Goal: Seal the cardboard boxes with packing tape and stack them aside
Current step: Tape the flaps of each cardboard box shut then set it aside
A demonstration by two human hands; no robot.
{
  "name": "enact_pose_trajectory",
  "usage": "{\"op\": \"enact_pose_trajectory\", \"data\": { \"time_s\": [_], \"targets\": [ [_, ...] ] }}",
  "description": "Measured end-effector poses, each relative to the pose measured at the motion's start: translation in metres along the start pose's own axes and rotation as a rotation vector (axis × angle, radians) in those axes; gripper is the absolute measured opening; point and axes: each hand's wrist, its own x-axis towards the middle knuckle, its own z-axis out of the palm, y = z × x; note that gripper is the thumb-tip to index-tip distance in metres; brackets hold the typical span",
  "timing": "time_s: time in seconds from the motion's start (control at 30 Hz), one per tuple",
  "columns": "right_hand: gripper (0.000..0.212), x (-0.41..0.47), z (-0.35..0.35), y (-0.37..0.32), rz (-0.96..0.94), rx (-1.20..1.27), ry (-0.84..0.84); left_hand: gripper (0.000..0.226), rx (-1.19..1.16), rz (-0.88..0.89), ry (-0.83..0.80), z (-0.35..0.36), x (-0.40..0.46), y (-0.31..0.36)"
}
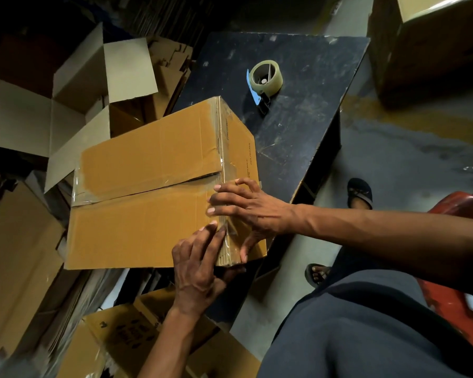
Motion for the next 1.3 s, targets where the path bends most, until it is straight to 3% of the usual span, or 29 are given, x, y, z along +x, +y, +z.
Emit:
{"op": "enact_pose_trajectory", "data": {
  "time_s": [0.1,0.2,0.33,0.6,0.8,0.9,1.07,1.3],
  "targets": [
    [0.144,-0.001,-0.006,0.006,-0.047,-0.121,-0.119,0.107,-0.003,-0.016,0.008,-0.005,0.005,0.006],
    [0.146,-0.002,-0.009,0.005,-0.068,-0.057,-0.080,0.095,0.013,-0.019,0.028,-0.005,0.006,0.009],
    [0.137,-0.004,-0.007,0.001,-0.072,-0.033,-0.031,0.081,0.032,-0.002,0.043,0.001,0.003,0.010],
    [0.106,-0.002,-0.001,-0.002,0.003,-0.001,0.053,0.097,0.064,0.025,0.069,0.002,0.002,0.008],
    [0.071,-0.003,-0.002,0.002,-0.035,-0.089,0.021,0.065,-0.032,-0.104,0.141,0.005,0.001,0.024],
    [0.069,-0.003,-0.013,0.007,-0.065,-0.051,0.023,0.057,-0.065,-0.176,0.177,0.007,0.002,0.038],
    [0.090,-0.003,-0.018,0.008,-0.060,-0.007,0.015,0.050,-0.120,-0.332,0.243,0.014,0.007,0.058],
    [0.061,-0.001,-0.010,0.009,-0.137,-0.096,0.078,0.042,-0.038,-0.326,0.275,0.023,0.003,0.062]
  ]
}}
